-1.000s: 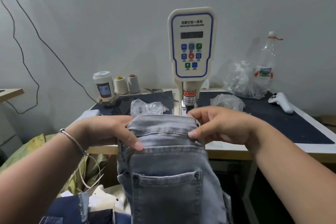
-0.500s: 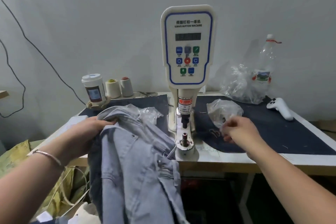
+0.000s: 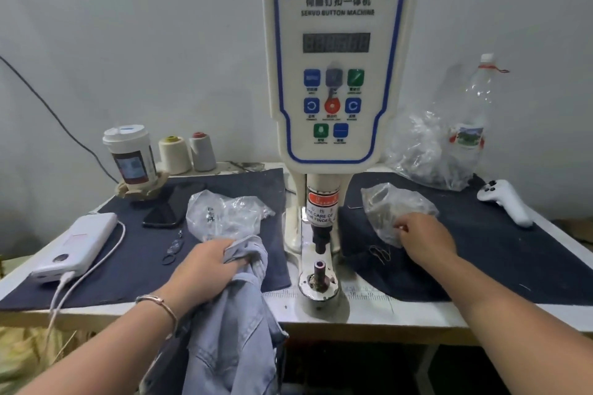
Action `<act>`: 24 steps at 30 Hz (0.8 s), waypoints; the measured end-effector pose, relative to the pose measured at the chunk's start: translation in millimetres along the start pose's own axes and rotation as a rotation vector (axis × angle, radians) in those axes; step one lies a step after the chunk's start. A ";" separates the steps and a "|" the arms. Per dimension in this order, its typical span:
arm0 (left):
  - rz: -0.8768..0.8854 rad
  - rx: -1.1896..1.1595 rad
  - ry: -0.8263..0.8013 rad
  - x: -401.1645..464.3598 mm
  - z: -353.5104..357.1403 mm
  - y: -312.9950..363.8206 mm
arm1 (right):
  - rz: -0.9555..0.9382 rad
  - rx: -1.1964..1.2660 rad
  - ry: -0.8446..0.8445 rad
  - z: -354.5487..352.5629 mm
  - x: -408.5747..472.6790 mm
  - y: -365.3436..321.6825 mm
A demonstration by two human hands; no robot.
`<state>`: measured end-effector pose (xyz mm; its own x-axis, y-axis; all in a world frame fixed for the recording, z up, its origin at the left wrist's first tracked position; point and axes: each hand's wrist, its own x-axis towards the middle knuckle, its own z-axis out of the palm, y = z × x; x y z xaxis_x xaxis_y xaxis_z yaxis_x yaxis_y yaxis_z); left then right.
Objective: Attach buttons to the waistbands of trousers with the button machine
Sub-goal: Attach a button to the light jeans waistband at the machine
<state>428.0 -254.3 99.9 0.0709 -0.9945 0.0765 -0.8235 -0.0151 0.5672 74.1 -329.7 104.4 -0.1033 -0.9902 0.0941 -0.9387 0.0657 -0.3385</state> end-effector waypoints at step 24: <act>-0.052 -0.327 -0.005 10.4 9.9 -17.9 | 0.046 0.083 0.244 21.1 6.1 2.4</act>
<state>437.9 -265.4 82.5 0.1048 -0.9938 0.0364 -0.5945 -0.0332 0.8034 78.2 -338.2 84.4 -0.2312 -0.9268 0.2960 -0.9021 0.0902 -0.4220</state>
